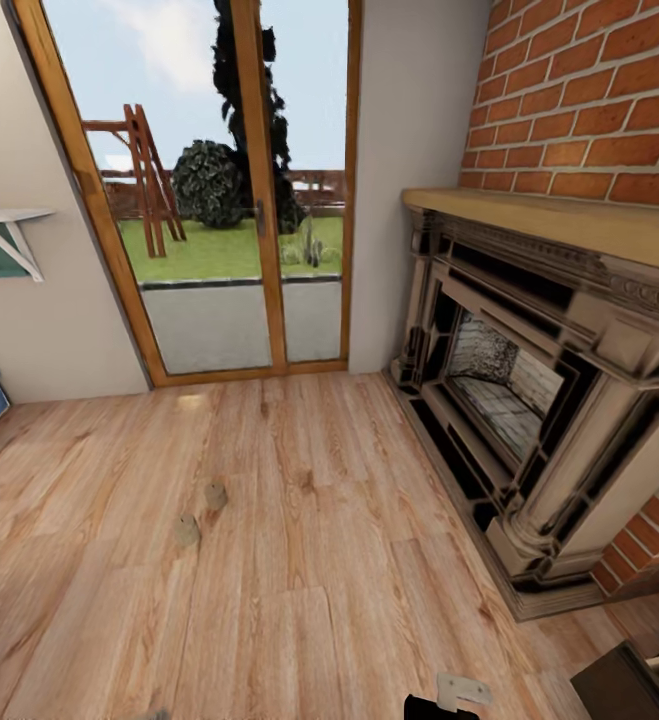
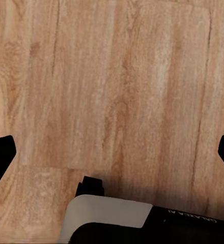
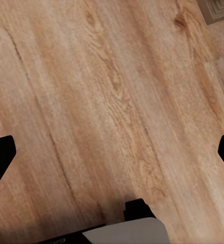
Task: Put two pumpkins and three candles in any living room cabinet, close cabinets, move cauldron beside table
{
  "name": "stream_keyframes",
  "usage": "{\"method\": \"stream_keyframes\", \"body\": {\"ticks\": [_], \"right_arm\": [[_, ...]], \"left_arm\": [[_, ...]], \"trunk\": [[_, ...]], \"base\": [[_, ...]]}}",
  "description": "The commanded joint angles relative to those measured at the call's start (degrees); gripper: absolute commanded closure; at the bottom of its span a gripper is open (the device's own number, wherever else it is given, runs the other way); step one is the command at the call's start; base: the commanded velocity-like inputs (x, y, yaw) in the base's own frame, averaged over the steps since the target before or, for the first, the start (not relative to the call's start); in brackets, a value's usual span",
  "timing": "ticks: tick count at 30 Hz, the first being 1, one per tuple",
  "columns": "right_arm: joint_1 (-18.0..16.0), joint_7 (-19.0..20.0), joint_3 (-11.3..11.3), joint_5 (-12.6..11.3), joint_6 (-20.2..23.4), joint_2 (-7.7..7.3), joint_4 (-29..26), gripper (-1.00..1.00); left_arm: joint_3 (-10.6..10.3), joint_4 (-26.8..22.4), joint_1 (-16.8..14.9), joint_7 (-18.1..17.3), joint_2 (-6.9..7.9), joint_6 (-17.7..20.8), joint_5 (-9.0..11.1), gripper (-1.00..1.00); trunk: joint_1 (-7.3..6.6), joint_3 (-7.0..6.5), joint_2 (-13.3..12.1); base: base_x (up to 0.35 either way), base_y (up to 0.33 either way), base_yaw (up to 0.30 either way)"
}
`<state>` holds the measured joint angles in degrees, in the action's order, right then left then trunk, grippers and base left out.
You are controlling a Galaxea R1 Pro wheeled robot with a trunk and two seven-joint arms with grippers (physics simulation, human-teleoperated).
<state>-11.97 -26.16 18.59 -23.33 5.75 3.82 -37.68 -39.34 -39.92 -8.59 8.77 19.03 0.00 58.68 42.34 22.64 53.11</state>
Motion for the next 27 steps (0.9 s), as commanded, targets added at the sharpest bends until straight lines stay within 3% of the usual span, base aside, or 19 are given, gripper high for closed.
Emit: {"method": "stream_keyframes", "body": {"ticks": [1,3,8,16,27], "right_arm": [[-0.03,-0.47,0.28,-0.22,0.31,-0.05,-0.11,-1.0],[0.01,-0.47,0.33,-0.24,0.32,-0.04,-0.11,-1.0],[0.01,-0.47,0.31,-0.16,0.31,-0.04,-0.11,-1.0],[0.01,-0.47,0.37,-0.07,0.31,0.01,-0.11,-1.0],[0.01,-0.47,0.39,0.08,0.31,0.04,-0.11,-1.0]], "left_arm": [[-0.39,0.29,-0.11,0.51,-0.17,0.0,0.36,-1.0],[-0.45,5.71,-1.21,0.48,-2.3,0.06,0.31,-1.0],[-0.45,10.02,-2.71,0.46,-3.88,0.15,0.29,-1.0],[-0.38,11.39,-3.34,0.83,-4.46,0.27,0.26,-1.0],[-0.47,11.69,-3.7,0.82,-5.13,0.6,0.2,-1.0]], "trunk": [[-0.22,-0.11,-0.36],[-0.66,-0.47,-1.17],[-1.54,-1.18,-2.77],[-1.54,-1.18,-2.77],[-1.54,-1.18,-2.77]], "base": [[0.0,0.0,0.021],[0.0,0.0,0.006],[0.0,0.0,0.002],[0.038,0.0,0.046],[0.295,0.0,0.261]]}}
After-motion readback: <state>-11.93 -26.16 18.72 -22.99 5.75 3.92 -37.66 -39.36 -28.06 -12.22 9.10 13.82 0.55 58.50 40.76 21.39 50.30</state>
